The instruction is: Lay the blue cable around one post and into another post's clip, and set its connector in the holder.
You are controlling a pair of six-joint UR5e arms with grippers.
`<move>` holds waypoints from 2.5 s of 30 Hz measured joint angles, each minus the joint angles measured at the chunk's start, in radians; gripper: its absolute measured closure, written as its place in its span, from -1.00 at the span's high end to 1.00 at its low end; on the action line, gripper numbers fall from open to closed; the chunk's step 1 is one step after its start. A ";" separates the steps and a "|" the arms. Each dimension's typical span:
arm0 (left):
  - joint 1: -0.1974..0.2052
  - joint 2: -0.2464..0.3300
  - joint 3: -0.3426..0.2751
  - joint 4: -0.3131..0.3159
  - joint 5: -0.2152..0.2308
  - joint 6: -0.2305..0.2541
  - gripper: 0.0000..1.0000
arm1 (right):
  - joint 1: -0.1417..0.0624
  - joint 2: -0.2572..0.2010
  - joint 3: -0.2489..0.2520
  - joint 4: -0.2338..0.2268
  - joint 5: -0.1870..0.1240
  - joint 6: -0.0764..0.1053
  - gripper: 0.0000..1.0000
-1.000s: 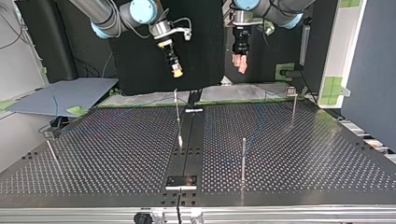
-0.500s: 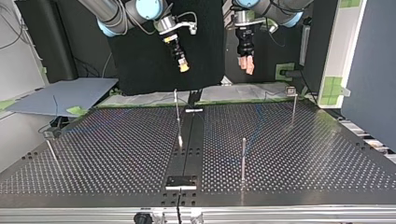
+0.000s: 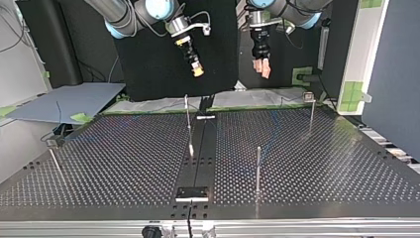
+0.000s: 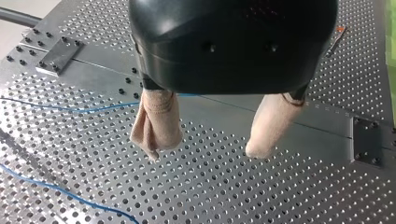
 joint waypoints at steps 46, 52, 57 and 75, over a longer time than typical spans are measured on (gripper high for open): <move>0.005 0.000 0.000 -0.019 -0.028 -0.005 0.98 | 0.000 0.002 -0.001 0.005 0.001 -0.005 0.98; 0.005 0.000 0.000 -0.019 -0.028 -0.005 0.98 | 0.000 0.002 -0.001 0.005 0.001 -0.005 0.98; 0.005 0.000 0.000 -0.019 -0.028 -0.005 0.98 | 0.000 0.002 -0.001 0.005 0.001 -0.005 0.98; 0.005 0.000 0.000 -0.019 -0.028 -0.005 0.98 | 0.000 0.002 -0.001 0.005 0.001 -0.005 0.98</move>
